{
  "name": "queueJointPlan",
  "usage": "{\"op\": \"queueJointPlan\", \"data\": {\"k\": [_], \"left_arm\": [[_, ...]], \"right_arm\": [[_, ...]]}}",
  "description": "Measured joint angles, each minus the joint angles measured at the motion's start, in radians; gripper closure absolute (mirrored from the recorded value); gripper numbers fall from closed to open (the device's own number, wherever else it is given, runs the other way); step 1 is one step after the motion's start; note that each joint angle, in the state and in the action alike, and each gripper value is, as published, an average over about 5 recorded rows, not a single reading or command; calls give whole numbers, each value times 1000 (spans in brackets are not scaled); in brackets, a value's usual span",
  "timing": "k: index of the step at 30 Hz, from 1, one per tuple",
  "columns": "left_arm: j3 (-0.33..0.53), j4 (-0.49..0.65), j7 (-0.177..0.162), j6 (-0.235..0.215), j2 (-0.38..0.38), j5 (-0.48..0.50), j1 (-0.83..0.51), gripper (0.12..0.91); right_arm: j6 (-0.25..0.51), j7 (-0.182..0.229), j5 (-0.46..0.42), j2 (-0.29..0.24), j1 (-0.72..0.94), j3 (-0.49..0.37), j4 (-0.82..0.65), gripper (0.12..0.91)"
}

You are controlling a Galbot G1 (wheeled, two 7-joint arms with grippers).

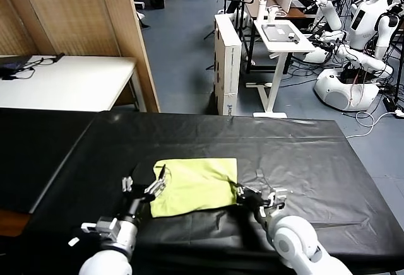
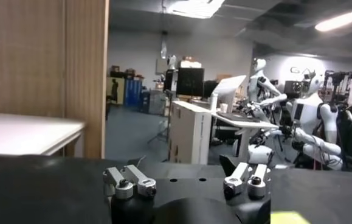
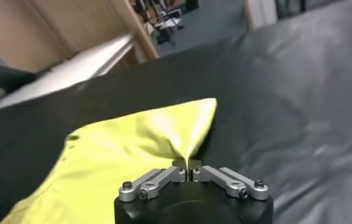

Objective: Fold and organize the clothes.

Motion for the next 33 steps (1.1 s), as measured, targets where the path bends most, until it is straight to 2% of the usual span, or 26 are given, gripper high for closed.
{"op": "queueJointPlan", "data": {"k": [2,5,7,10,13,16,20,23,27,33], "left_arm": [[1,-3,-14,2,7,-8,5,123],[-3,-11,-19,8,21,-11,16,123],[-10,-17,-19,17,33,-16,25,123],[-27,-32,-18,37,61,-33,43,123],[-56,-55,-17,54,100,-57,74,123],[-97,-84,-15,55,144,-87,127,123],[-159,-135,-23,36,187,-119,230,123],[-192,-173,-28,21,198,-125,310,123],[-220,-218,-12,17,201,-124,401,123],[-244,-264,-13,16,204,-124,488,123]], "right_arm": [[-5,-1,-8,-15,-13,16,15,773],[-2,-13,-34,-45,-39,47,44,598],[15,-37,-60,-71,-63,76,69,465],[69,-84,-115,-112,-108,132,109,278],[151,-121,-175,-146,-169,203,153,154],[247,-131,-231,-164,-244,286,203,123],[337,-102,-323,-156,-347,384,263,119],[338,-75,-371,-128,-421,432,300,118],[331,-76,-382,-82,-510,480,339,118],[321,-61,-393,-29,-642,525,391,118]]}}
